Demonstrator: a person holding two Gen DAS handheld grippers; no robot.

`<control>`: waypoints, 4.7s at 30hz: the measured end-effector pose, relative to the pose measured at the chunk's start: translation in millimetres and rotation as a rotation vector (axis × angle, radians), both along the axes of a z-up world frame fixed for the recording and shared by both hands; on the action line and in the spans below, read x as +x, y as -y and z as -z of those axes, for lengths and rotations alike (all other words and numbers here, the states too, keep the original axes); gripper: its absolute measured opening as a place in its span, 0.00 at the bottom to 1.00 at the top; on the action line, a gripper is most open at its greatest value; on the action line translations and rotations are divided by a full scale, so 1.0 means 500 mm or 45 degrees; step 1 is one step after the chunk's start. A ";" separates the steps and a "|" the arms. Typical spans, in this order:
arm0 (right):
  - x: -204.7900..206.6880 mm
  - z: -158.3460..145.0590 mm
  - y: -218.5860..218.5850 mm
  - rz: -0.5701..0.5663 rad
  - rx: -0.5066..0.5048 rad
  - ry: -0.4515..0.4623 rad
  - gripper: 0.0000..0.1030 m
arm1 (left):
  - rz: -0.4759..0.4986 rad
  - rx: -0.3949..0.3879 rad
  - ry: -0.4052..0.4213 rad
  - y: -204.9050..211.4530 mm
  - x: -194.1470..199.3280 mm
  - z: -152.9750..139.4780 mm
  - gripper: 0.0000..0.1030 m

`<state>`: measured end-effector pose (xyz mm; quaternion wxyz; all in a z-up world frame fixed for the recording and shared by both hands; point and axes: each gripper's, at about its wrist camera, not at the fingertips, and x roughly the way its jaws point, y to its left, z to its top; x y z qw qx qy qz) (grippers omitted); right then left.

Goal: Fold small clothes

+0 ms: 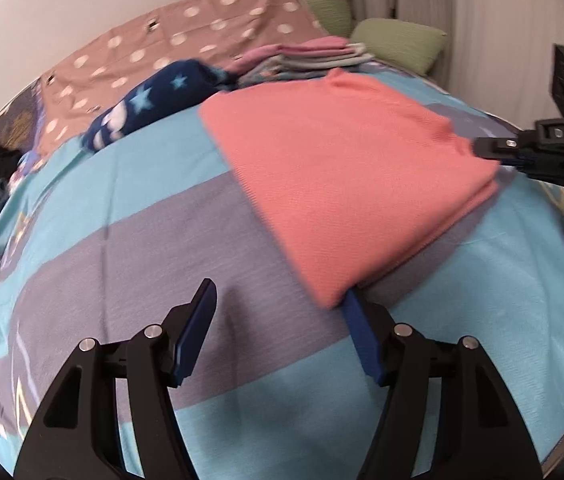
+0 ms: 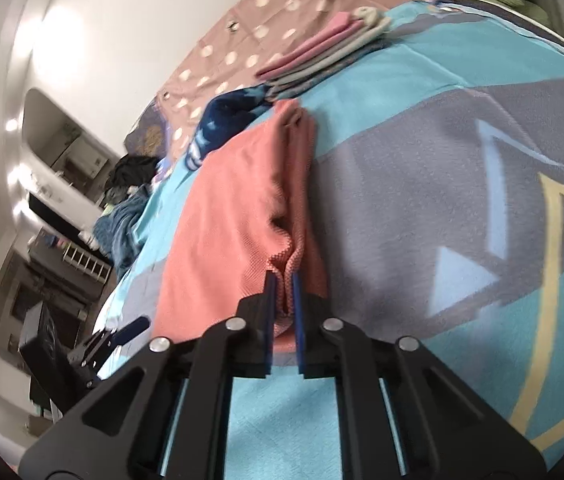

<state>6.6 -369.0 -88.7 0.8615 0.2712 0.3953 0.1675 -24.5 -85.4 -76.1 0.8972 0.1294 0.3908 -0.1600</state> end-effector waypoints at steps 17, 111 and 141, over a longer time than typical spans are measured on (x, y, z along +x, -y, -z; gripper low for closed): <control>0.020 -0.048 -0.052 -0.165 -0.058 0.124 0.12 | 0.172 -0.534 -0.080 0.000 0.052 -0.067 0.36; 0.264 0.031 -0.088 -0.453 -0.156 -0.006 0.48 | 0.128 -0.580 -0.263 0.029 0.352 0.025 0.55; 0.435 -0.459 0.035 -0.068 -0.549 0.610 0.22 | 0.258 -0.533 0.301 0.219 0.587 -0.449 0.21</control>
